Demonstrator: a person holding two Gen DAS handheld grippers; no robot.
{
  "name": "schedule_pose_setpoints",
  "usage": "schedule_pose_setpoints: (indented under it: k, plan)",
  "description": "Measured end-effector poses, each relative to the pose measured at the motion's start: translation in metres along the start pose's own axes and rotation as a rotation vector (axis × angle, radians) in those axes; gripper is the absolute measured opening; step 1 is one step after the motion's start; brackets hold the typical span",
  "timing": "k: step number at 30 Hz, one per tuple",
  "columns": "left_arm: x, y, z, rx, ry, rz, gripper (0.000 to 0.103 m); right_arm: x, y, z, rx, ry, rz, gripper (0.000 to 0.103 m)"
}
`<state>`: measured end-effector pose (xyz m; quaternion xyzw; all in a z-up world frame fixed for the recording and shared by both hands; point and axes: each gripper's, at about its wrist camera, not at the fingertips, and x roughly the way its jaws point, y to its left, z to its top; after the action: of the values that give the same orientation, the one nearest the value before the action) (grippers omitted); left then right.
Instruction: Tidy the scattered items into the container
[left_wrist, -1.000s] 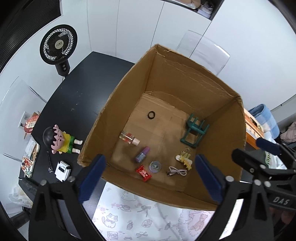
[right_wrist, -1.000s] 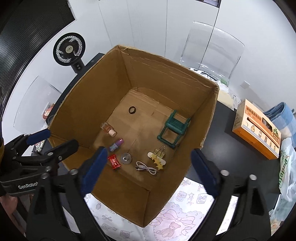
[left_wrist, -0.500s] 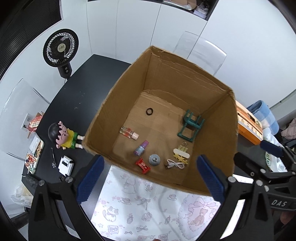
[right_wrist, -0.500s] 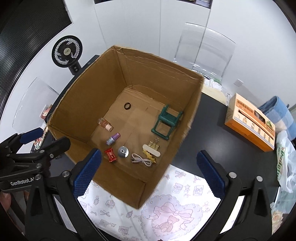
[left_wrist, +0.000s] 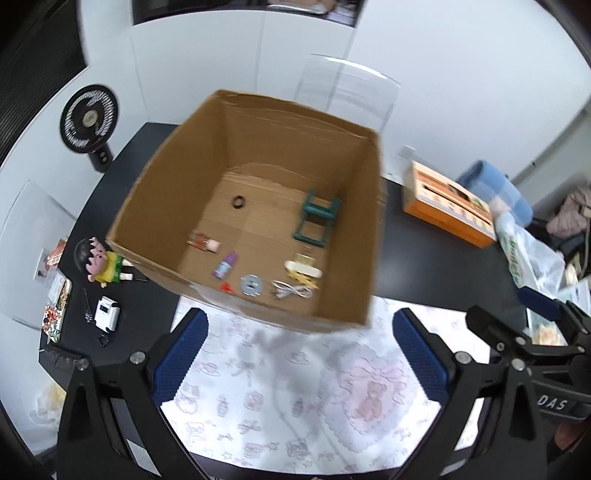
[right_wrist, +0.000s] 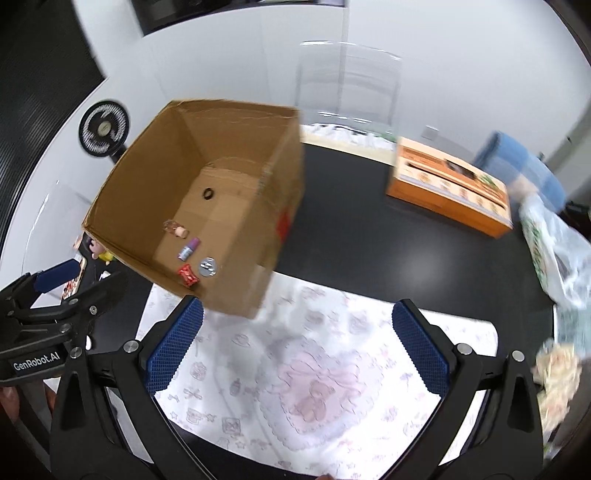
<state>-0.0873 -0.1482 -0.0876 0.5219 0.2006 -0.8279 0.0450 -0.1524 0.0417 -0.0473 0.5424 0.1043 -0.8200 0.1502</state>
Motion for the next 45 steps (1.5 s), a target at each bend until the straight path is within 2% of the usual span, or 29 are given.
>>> schedule_pose_setpoints:
  k: [5,9,14,19,27,37,45]
  plan:
    - [-0.024,-0.04,-0.026,0.082,-0.003,-0.003,0.1,-0.039,-0.04,-0.034,0.094,-0.027,-0.02,0.103]
    - [-0.059,-0.066,-0.054,0.122,-0.005,0.001,0.1,-0.08,-0.058,-0.063,0.135,-0.031,-0.046,0.103]
    - [-0.101,-0.083,-0.08,0.147,-0.023,0.008,0.1,-0.13,-0.061,-0.098,0.118,-0.054,-0.074,0.103]
    - [-0.129,-0.093,-0.101,0.185,-0.044,0.007,0.1,-0.156,-0.054,-0.126,0.123,-0.034,-0.098,0.103]
    - [-0.137,-0.1,-0.123,0.23,-0.025,0.04,0.1,-0.17,-0.051,-0.155,0.194,-0.017,-0.052,0.103]
    - [-0.133,-0.104,-0.122,0.183,0.004,-0.009,0.1,-0.167,-0.062,-0.159,0.228,-0.02,-0.044,0.103]
    - [-0.131,-0.101,-0.115,0.162,-0.013,0.001,0.1,-0.166,-0.063,-0.159,0.233,-0.019,-0.047,0.103]
